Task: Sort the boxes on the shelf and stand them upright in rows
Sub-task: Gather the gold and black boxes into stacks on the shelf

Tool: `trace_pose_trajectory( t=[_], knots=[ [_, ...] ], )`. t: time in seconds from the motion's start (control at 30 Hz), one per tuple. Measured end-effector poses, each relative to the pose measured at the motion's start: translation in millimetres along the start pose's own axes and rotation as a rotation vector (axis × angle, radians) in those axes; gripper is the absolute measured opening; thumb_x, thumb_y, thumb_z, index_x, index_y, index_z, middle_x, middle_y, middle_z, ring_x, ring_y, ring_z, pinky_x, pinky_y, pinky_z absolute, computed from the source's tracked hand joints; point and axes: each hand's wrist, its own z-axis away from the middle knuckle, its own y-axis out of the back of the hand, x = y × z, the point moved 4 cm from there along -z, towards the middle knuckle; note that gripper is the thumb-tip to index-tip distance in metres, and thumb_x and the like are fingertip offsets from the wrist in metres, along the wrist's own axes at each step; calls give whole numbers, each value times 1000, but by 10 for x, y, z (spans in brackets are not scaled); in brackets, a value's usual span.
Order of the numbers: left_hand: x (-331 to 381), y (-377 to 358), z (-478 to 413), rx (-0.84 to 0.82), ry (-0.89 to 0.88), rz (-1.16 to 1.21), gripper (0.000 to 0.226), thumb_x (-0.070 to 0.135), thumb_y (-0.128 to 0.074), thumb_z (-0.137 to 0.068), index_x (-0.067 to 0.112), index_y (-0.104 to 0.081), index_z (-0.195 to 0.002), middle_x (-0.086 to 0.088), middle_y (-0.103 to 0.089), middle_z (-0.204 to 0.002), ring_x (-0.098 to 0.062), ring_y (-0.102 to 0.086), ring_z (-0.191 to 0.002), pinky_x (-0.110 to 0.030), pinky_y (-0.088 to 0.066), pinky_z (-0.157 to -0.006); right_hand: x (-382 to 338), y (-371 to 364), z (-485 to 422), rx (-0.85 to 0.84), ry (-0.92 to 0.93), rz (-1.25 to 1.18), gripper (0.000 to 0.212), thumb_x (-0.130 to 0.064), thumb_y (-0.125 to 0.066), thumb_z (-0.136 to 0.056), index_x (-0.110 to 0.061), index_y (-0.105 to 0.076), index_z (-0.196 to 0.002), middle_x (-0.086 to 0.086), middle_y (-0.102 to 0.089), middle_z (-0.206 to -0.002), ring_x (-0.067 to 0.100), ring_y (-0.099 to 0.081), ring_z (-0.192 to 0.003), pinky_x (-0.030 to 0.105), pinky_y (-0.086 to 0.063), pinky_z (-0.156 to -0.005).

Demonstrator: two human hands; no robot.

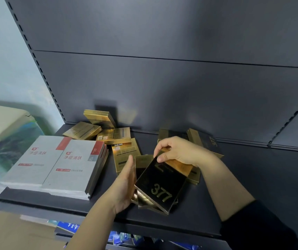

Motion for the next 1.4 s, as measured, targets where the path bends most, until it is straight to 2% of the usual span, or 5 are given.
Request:
trace_pose_trajectory(
  t=[0.17,0.37,0.7,0.83,1.4],
  knots=[
    [-43,53,-27,14,-33,-296,70,46,-71,-69,30,-45,-132,-4,-63,-125,-22,-60,-113,-41,-50,-92,109,-166,-96,209,-28,17,43,-35,-77,-79,-32,-60,-118,-11,-46,-116,10,-50,-105,21,-45,-78],
    [-139,-14,-16,212,-212,-457,100,34,-65,-90,37,13,-152,23,-39,-128,-6,-41,-124,-27,-32,-106,566,8,13,582,-142,-237,19,-27,-64,-91,-24,-62,-109,-8,-61,-103,10,-61,-99,18,-47,-74],
    [-36,-230,-299,393,-306,-877,81,43,-59,-92,17,-15,-155,-3,-14,-157,-22,-11,-145,-38,-21,-118,749,3,111,615,-181,-249,12,-18,-58,-94,-21,-64,-104,-9,-62,-98,2,-57,-91,15,-41,-69],
    [181,31,-236,716,-468,-779,58,32,-61,-92,18,-39,-144,-8,-20,-155,-26,-18,-143,-37,-23,-114,783,16,165,609,-199,-260,9,-19,-60,-94,-22,-65,-101,-10,-62,-97,5,-58,-92,16,-41,-68],
    [524,281,-816,783,79,-1340,98,62,-73,-71,19,-25,-145,-20,-27,-155,-40,-30,-142,-52,-34,-110,697,-88,235,583,-231,-301,13,-17,-57,-95,-22,-65,-103,-8,-62,-100,7,-58,-96,19,-44,-74]
  ],
)
